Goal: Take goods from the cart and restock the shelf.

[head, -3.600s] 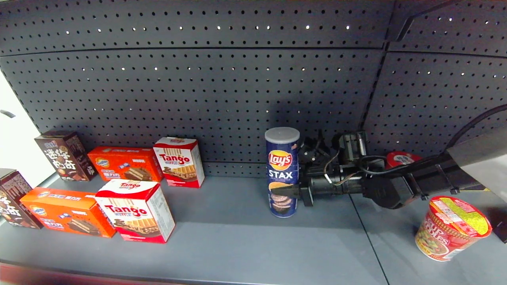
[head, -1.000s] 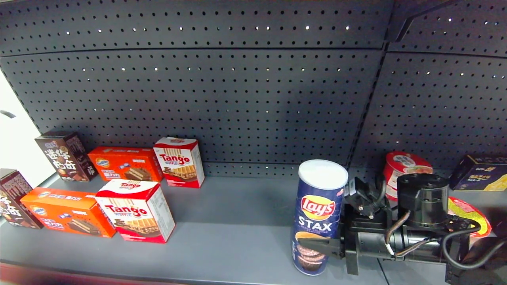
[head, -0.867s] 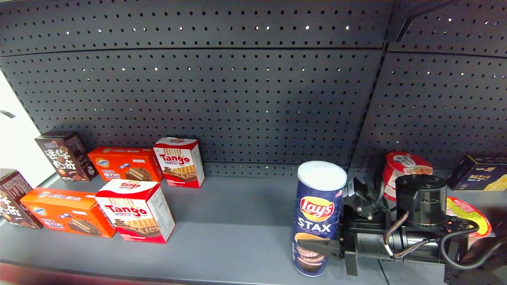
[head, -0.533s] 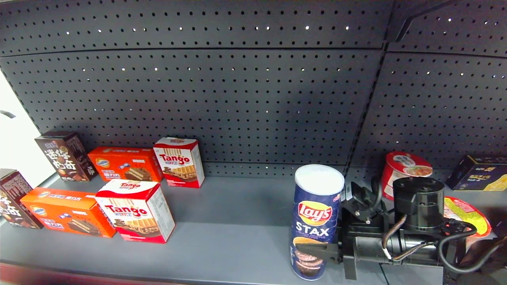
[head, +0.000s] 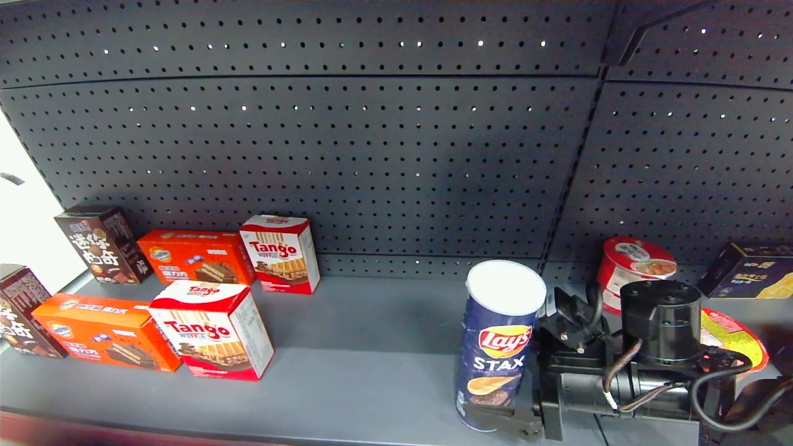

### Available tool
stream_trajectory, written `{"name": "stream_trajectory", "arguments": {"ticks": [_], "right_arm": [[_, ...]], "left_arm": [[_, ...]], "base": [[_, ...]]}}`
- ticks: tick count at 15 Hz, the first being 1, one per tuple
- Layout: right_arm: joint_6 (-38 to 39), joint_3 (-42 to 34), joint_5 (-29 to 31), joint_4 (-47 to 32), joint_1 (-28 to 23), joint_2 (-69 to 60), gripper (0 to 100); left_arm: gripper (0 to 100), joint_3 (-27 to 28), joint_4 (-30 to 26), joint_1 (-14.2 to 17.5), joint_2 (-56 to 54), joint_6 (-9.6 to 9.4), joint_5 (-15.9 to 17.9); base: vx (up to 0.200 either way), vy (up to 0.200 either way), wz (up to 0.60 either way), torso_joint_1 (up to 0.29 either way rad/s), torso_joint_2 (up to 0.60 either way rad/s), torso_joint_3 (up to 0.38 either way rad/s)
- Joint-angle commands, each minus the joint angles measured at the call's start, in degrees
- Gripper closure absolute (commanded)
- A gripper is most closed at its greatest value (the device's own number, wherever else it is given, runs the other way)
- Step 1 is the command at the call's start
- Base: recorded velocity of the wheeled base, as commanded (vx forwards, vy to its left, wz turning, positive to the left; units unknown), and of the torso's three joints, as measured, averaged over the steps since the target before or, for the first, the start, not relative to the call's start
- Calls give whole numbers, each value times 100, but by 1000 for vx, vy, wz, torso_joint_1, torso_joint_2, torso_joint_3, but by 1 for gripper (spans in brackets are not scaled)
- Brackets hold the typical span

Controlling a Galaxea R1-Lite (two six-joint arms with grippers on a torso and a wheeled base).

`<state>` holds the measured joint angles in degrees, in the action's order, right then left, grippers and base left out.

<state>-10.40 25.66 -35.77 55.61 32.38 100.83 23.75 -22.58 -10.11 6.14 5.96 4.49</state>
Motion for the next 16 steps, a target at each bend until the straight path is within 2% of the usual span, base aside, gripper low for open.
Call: {"name": "stream_trajectory", "arguments": {"ticks": [1,10,14,16], "right_arm": [[-6,-132,0,2,-3,-151,0],[-6,-492,96,-7,-12,-547,0],[38,-896,87,-112,-267,-1443,0],[55,-764,114,-288,-373,-1821,0]], "left_arm": [[100,-19,-1,0,10,2,0],[100,-28,8,0,10,2,8],[100,-72,8,0,10,2,26],[100,-107,16,0,10,-7,35]], "base": [[0,0,0,0,0,0],[0,0,0,0,0,0],[0,0,0,0,0,0],[0,0,0,0,0,0]]}}
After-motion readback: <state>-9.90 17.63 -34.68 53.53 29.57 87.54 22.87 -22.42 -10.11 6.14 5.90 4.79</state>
